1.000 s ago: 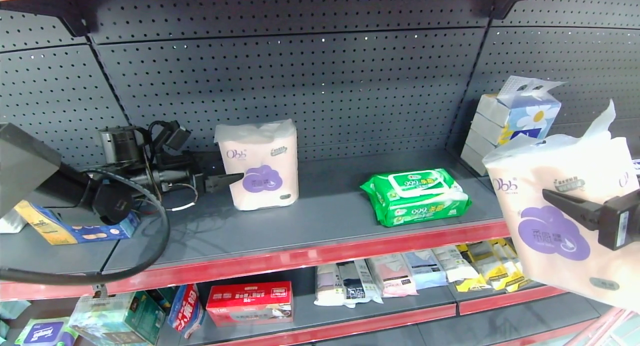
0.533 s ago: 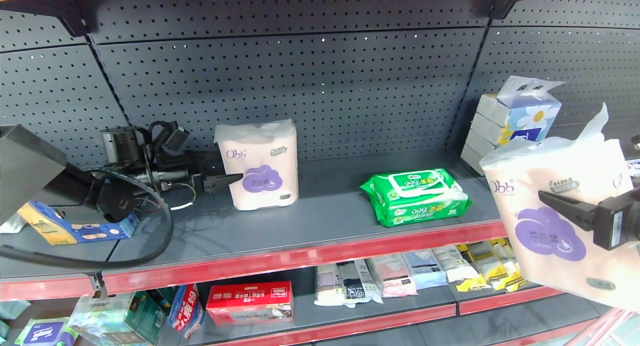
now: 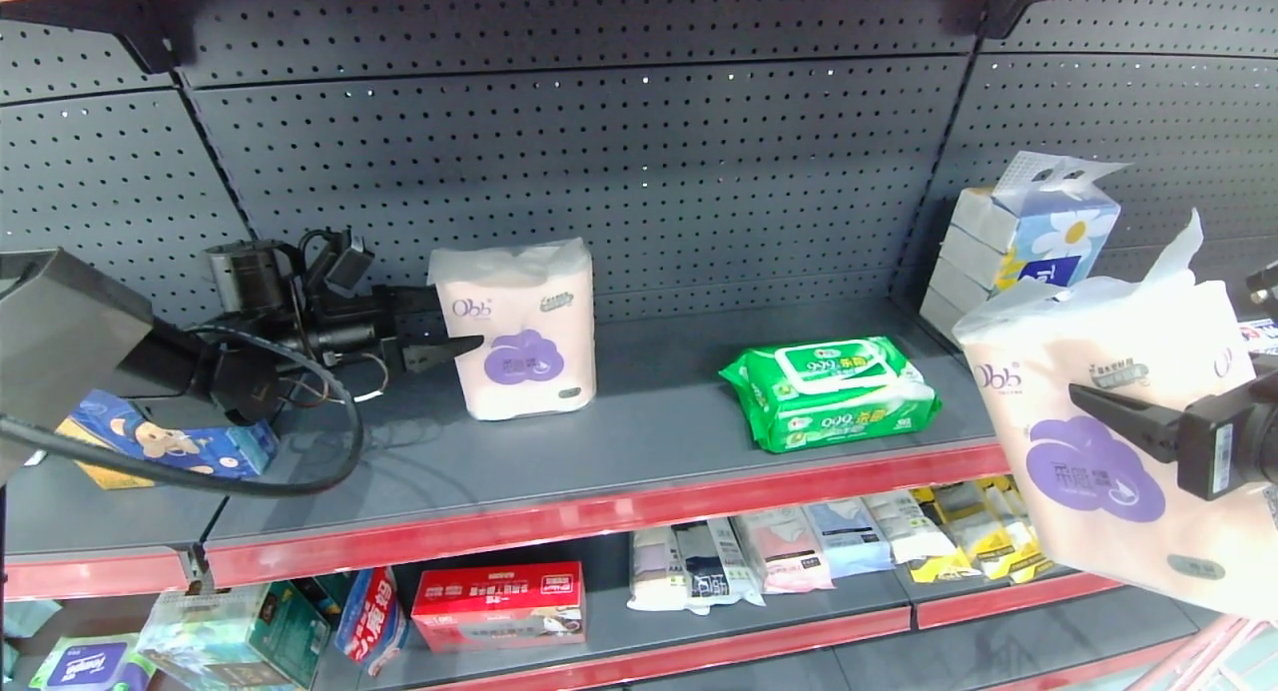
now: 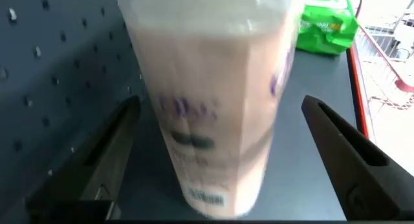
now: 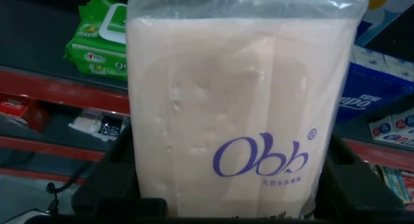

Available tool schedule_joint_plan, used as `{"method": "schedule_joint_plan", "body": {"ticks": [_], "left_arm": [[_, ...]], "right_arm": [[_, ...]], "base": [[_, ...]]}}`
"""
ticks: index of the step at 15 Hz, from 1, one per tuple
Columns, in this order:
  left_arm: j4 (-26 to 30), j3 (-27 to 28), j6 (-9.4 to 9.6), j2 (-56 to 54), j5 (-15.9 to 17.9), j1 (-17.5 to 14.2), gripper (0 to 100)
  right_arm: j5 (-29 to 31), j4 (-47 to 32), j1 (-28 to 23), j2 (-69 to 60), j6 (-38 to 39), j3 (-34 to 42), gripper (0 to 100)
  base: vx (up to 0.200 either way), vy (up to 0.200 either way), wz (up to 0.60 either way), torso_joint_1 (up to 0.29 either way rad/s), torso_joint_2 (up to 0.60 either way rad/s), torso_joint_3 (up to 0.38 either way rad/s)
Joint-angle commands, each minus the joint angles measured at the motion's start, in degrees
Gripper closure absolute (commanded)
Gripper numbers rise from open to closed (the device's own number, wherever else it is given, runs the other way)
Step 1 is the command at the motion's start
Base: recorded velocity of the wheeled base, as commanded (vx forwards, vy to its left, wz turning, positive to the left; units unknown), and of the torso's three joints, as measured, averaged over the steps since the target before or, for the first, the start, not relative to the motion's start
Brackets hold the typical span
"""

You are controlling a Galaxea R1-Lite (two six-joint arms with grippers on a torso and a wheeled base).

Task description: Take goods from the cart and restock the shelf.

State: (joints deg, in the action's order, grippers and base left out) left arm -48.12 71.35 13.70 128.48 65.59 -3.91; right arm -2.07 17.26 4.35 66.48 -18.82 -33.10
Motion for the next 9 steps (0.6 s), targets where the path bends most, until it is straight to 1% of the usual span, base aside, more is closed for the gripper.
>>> {"method": "schedule_joint_plan", "body": {"ticks": [1,3,6,8,9], "left_arm": [[0.04,1.16,-0.08,1.25,0.33,1.19,0],[0.04,1.42,-0.25,1.51,1.65,1.98,0],[0.04,1.69,-0.43,2.04,1.56,3.12,0],[0.04,2.48,-0.52,2.57,1.12,3.56,0],[0.04,3.79,-0.43,3.36,1.12,3.56,0]], "right_arm": [[-0.12,0.05,0.04,0.15,-0.07,0.05,100],[-0.12,0.05,-0.05,0.15,-0.07,0.05,100],[-0.21,0.05,-0.05,0.23,-0.07,0.05,100],[-0.21,0.05,-0.05,0.59,0.01,0.05,100],[-0.3,0.05,-0.05,0.67,0.01,-0.04,100]], "base": [[0.0,0.0,0.0,0.0,0.0,0.0],[0.0,0.0,0.0,0.0,0.0,0.0],[0.0,0.0,0.0,0.0,0.0,0.0],[0.0,0.0,0.0,0.0,0.0,0.0],[0.0,0.0,0.0,0.0,0.0,0.0]]}}
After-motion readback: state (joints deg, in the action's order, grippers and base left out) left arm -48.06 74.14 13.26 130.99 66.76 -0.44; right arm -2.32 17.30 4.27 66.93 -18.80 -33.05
